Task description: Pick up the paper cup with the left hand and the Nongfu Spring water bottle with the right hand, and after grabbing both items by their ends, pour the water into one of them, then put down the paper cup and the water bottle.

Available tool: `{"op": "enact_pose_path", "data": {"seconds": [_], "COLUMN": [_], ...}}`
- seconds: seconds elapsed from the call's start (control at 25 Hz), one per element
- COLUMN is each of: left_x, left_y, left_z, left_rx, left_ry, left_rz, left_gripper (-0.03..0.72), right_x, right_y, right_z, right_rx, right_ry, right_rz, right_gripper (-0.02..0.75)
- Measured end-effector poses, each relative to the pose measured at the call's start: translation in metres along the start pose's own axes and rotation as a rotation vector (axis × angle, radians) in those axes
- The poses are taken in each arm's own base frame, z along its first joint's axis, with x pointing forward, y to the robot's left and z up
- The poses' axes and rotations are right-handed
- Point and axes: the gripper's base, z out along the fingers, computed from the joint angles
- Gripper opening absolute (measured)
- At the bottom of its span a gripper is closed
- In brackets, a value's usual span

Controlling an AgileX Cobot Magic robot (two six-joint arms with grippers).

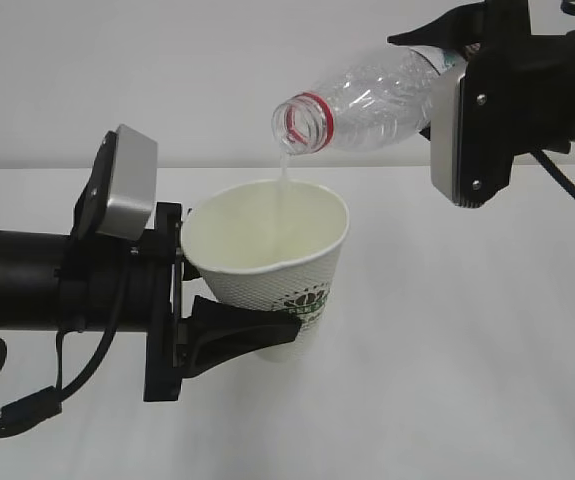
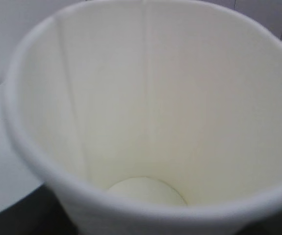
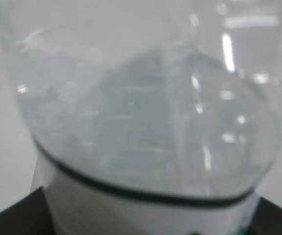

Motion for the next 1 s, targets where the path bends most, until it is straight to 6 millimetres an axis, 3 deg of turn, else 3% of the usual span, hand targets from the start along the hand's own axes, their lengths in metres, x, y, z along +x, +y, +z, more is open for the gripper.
{"op": "enact_pose_path", "data": {"seconds": [1.0], "left_x": [-0.0012], "left_y": [-0.0010], "left_z": [0.0000], "left_rx": [0.011], "left_ry": [-0.013], "left_rz": [0.001], "left_gripper": [0.503], "right_x": [-0.0008], "right_y": [-0.0007], "right_z": [0.0000], "right_rx": [0.008], "right_ry": [-0.009], "right_rz": [-0.006], "right_gripper": [0.459]}}
